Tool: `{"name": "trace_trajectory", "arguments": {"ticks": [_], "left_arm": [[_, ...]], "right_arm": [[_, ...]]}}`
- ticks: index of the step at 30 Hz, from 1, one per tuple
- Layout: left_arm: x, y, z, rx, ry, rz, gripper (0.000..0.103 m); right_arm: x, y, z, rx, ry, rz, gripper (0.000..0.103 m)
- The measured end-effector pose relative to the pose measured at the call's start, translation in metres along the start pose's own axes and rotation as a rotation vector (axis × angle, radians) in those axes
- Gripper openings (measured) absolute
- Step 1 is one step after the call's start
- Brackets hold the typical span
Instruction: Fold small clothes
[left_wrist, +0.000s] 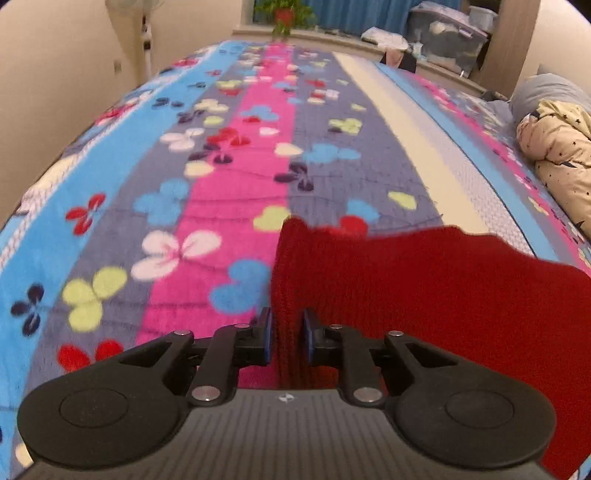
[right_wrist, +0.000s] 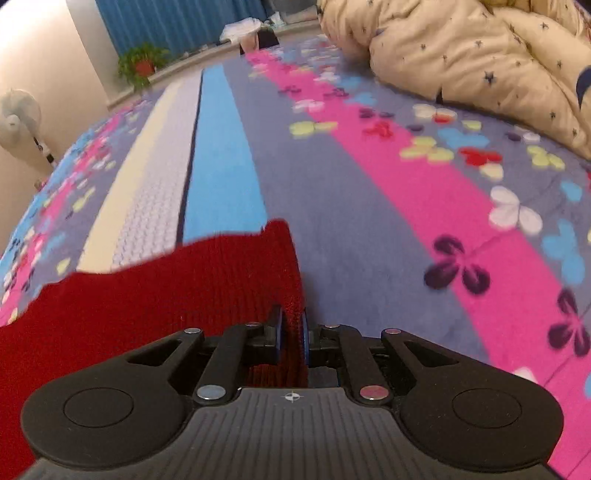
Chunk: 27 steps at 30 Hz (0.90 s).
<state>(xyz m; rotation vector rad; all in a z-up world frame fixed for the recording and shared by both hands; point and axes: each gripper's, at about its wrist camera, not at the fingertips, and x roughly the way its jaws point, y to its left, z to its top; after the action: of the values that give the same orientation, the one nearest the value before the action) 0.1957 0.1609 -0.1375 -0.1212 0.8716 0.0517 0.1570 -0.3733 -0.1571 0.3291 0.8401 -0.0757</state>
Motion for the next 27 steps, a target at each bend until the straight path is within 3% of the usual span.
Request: {"name": "trace_trajectory", "arguments": {"ticks": [2, 3, 4, 6, 11, 14, 16, 17, 18, 19, 23, 24, 27], "left_arm": [[-0.015, 0.007, -0.001, -0.036, -0.039, 0.009, 0.041], [-0.024, 0.011, -0.004, -0.055, -0.050, 0.001, 0.051], [-0.032, 0.014, -0.006, -0.072, -0.047, -0.013, 0.054], [-0.044, 0.018, -0.015, -0.093, 0.004, -0.054, 0.061], [-0.068, 0.016, -0.057, -0.098, 0.147, -0.135, 0.066], [-0.076, 0.010, -0.080, -0.059, 0.171, -0.140, 0.066], [-0.079, 0.007, -0.087, -0.018, 0.164, -0.117, 0.064], [-0.080, 0.006, -0.089, -0.007, 0.165, -0.118, 0.051], [-0.080, 0.006, -0.090, -0.006, 0.173, -0.140, 0.022], [-0.081, 0.006, -0.090, -0.010, 0.173, -0.148, 0.016], [-0.102, 0.010, -0.084, -0.053, 0.058, -0.145, 0.015], [-0.104, 0.012, -0.085, -0.071, 0.050, -0.142, 0.015], [-0.087, 0.013, -0.089, -0.082, 0.147, -0.096, 0.017]], "right_arm": [[-0.019, 0.001, -0.004, -0.005, -0.049, 0.011, 0.016], [-0.027, 0.000, -0.008, 0.003, -0.046, 0.020, 0.028], [-0.032, -0.001, -0.013, 0.010, -0.031, 0.031, 0.049], [-0.046, -0.003, -0.026, 0.009, 0.002, 0.072, 0.061], [-0.071, -0.011, -0.067, -0.042, 0.099, 0.072, 0.061], [-0.081, -0.016, -0.086, -0.044, 0.119, 0.082, 0.061], [-0.083, -0.020, -0.091, -0.048, 0.128, 0.101, 0.056], [-0.084, -0.022, -0.091, -0.045, 0.133, 0.123, 0.048], [-0.087, -0.023, -0.092, -0.041, 0.140, 0.156, 0.022], [-0.089, -0.023, -0.091, -0.040, 0.130, 0.166, 0.014], [-0.121, -0.030, -0.078, 0.022, -0.030, 0.214, 0.012], [-0.123, -0.032, -0.077, 0.040, -0.036, 0.213, 0.011], [-0.095, -0.033, -0.087, 0.038, 0.114, 0.112, 0.012]]}}
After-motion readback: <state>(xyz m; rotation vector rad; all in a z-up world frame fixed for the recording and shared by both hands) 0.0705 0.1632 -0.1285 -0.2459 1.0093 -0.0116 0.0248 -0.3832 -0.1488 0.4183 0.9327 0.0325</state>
